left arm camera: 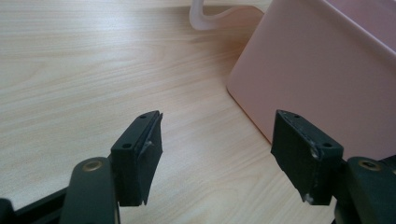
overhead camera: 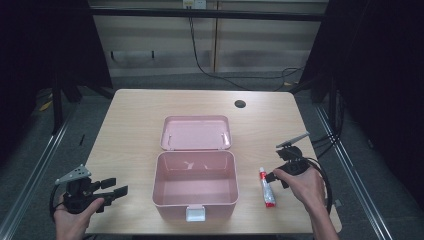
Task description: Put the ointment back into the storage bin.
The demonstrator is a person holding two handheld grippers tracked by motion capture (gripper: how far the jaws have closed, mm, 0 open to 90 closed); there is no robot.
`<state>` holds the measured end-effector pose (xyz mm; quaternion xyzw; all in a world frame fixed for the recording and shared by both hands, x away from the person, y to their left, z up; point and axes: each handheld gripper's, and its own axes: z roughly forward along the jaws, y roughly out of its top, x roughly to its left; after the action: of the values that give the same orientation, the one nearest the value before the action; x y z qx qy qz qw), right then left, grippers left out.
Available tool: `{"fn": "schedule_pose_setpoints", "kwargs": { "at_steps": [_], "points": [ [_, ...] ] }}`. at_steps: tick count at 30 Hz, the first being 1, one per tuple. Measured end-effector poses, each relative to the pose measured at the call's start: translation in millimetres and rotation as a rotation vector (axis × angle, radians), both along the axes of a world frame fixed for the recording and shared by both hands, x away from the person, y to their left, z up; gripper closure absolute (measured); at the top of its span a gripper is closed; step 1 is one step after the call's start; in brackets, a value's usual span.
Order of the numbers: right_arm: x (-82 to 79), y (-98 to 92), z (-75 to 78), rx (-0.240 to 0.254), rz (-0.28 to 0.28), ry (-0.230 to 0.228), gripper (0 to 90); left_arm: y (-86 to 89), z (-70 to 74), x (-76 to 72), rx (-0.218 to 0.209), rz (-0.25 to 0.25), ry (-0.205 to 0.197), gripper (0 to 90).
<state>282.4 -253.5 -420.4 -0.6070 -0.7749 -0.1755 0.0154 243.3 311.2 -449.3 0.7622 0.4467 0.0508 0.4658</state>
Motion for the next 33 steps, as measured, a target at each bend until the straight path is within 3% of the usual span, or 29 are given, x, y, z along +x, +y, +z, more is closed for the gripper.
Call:
{"fn": "schedule_pose_setpoints", "kwargs": {
  "at_steps": [7, 13, 21, 23, 33],
  "points": [
    [10.1, 11.5, -11.3, -0.083, -0.005, 0.097, 56.8, -0.8, 0.1, -0.2, -0.017, -0.013, 0.003, 32.8],
    [15.7, 19.9, -19.0, -0.112, 0.005, 0.144, 58.2, -1.2, 0.0, -0.2, -0.001, -0.014, 0.002, 32.2],
    [19.6, 25.6, -24.7, -0.14, -0.019, 0.15, 61.7, 1.4, -0.3, 0.5, 0.009, 0.004, 0.012, 27.7],
    [21.1, 30.2, -30.3, -0.187, 0.001, 0.161, 61.7, 1.5, -0.1, 0.2, 0.013, 0.005, 0.012, 27.7],
    [26.0, 40.5, -39.7, -0.243, 0.003, 0.183, 63.0, 2.1, -0.1, -0.3, 0.012, 0.009, 0.012, 27.8]
  ]
}}
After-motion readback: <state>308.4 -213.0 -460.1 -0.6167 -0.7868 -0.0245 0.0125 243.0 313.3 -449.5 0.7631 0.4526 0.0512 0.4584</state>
